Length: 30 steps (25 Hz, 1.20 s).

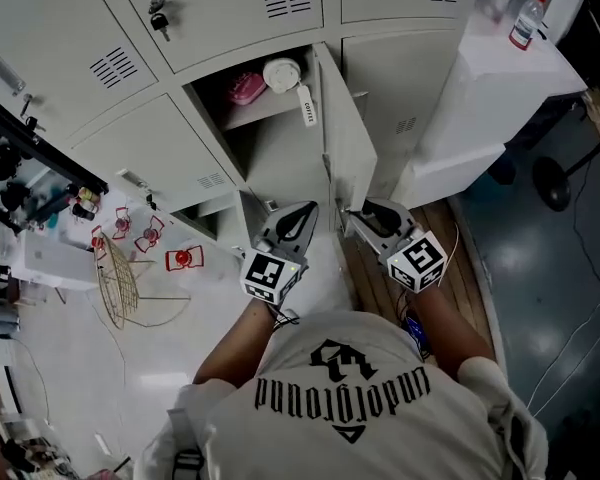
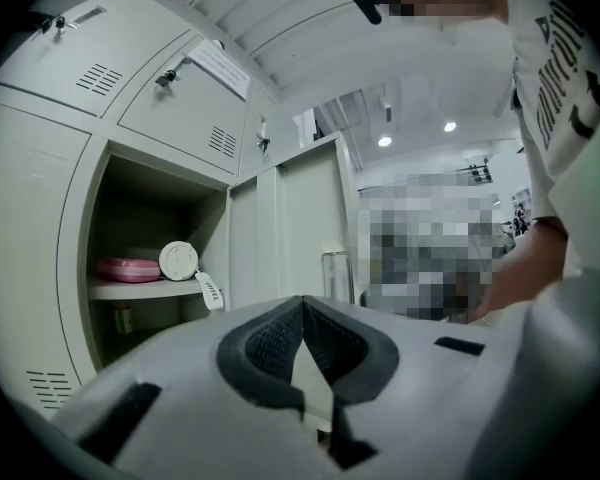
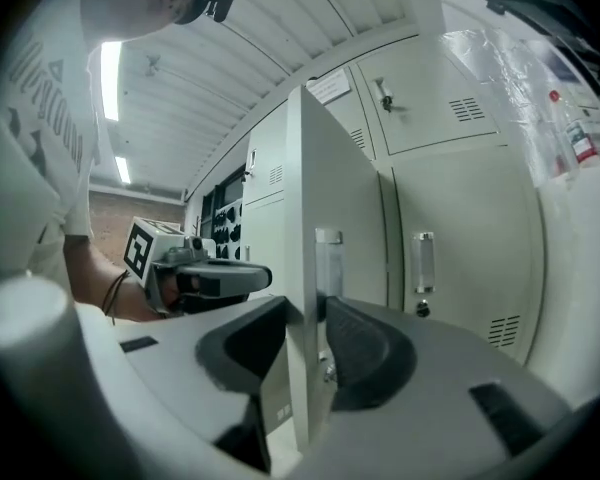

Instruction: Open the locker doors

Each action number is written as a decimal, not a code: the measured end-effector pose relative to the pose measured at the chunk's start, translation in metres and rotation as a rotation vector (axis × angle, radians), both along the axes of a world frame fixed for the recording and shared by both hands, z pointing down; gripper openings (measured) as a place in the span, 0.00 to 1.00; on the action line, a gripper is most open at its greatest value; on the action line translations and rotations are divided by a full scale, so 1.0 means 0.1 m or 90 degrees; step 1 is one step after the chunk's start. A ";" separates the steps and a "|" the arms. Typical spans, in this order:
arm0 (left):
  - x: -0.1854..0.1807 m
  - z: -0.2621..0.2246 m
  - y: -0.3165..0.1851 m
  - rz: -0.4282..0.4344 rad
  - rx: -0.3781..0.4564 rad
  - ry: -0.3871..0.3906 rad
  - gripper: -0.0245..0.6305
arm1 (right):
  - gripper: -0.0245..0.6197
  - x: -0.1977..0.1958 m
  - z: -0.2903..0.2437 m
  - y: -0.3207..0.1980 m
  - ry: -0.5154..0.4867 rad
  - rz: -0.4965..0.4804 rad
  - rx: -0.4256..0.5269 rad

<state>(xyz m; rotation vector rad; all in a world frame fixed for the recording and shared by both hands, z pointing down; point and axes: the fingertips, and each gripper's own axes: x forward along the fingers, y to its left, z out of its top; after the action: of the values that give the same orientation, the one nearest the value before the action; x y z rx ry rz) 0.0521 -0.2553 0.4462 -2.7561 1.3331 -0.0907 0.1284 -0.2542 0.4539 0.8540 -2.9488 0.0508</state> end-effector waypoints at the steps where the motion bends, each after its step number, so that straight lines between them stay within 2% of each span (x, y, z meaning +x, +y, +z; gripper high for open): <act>1: 0.05 0.00 0.00 -0.008 0.001 -0.001 0.05 | 0.24 0.09 0.00 -0.02 -0.001 -0.003 0.001; 6: 0.20 -0.02 0.04 -0.049 0.003 -0.002 0.05 | 0.22 0.33 0.00 -0.12 -0.004 -0.023 0.008; 18: 0.27 -0.13 0.17 -0.105 0.013 -0.022 0.05 | 0.24 0.40 -0.02 -0.13 -0.011 -0.057 0.010; 24: 0.35 -0.39 0.23 -0.100 0.003 -0.002 0.05 | 0.34 0.51 -0.32 -0.03 -0.026 -0.073 0.010; 28: 0.42 -0.71 0.30 -0.091 0.017 0.002 0.05 | 0.36 0.60 -0.68 0.06 -0.048 -0.081 0.025; 30: 0.45 -0.91 0.32 -0.083 0.023 0.022 0.05 | 0.37 0.64 -0.90 0.10 -0.063 -0.088 0.038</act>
<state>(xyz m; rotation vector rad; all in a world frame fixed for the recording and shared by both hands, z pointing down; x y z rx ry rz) 0.0969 -0.2233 0.3547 -2.6512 1.5072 -0.0257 0.1929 -0.2438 0.3636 0.6716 -3.1076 -0.0034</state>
